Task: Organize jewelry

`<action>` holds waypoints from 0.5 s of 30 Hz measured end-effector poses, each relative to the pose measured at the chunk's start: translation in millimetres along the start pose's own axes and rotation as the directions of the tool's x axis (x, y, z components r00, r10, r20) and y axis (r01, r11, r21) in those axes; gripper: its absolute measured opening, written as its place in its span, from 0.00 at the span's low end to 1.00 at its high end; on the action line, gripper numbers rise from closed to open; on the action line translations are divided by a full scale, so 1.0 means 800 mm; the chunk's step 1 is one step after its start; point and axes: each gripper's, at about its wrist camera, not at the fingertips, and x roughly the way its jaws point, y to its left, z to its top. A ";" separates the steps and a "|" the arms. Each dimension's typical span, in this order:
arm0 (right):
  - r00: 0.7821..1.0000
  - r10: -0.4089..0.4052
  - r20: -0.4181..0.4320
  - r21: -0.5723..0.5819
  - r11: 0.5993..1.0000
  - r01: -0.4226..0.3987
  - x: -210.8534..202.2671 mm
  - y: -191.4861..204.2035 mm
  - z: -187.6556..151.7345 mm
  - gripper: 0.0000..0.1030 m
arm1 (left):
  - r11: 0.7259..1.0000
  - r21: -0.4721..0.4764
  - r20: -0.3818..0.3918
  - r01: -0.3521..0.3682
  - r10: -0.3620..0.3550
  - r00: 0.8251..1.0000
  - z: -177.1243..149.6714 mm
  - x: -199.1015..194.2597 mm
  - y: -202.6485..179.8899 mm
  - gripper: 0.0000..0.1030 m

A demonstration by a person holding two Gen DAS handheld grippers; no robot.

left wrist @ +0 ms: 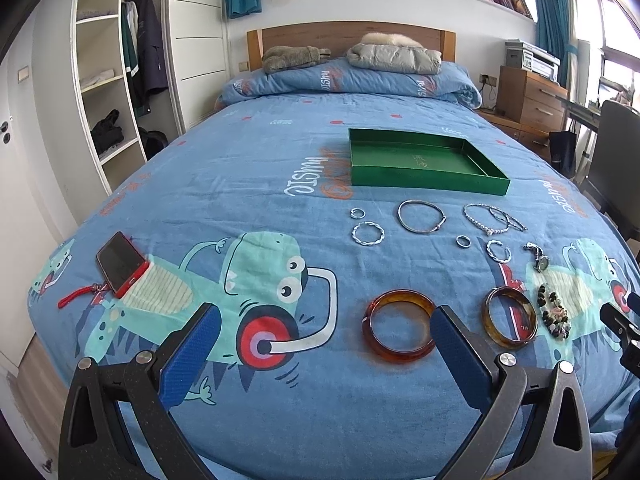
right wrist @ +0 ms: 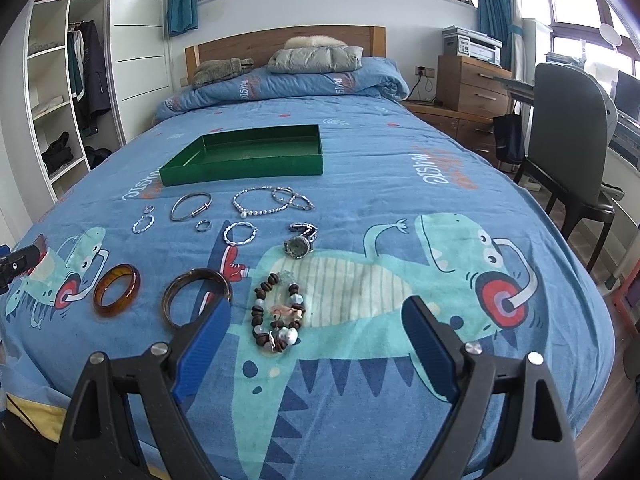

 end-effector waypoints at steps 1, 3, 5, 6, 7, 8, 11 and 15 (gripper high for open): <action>1.000 0.009 -0.004 0.000 1.000 -0.009 0.003 0.001 -0.001 0.85 | 1.000 -0.001 -0.006 0.002 -0.002 1.000 -0.001 0.004 0.000 1.00; 0.999 0.032 -0.011 -0.002 0.999 -0.032 0.008 0.004 -0.004 0.84 | 1.000 -0.002 -0.018 0.009 -0.009 1.000 -0.003 0.012 0.001 0.97; 0.997 0.070 -0.016 -0.008 0.997 -0.070 0.013 0.010 -0.007 0.84 | 0.999 0.003 -0.039 0.033 -0.033 0.999 -0.006 0.022 -0.001 0.92; 0.996 0.092 -0.015 -0.013 0.996 -0.093 0.014 0.014 -0.008 0.84 | 0.999 0.003 -0.049 0.048 -0.048 0.998 -0.007 0.026 -0.002 0.89; 0.993 0.116 -0.015 -0.020 0.993 -0.116 0.017 0.019 -0.009 0.84 | 0.998 0.003 -0.058 0.061 -0.061 0.996 -0.009 0.031 -0.004 0.87; 0.990 0.140 -0.017 -0.026 0.990 -0.140 0.019 0.024 -0.009 0.83 | 0.997 0.005 -0.068 0.074 -0.073 0.995 -0.009 0.036 -0.005 0.86; 0.979 0.201 -0.037 -0.051 0.978 -0.203 0.031 0.040 -0.011 0.82 | 0.994 0.016 -0.101 0.104 -0.102 0.990 -0.011 0.053 -0.012 0.72; 0.966 0.250 -0.064 -0.078 0.964 -0.255 0.051 0.057 -0.006 0.67 | 0.991 0.015 -0.143 0.131 -0.128 0.981 -0.013 0.076 -0.015 0.60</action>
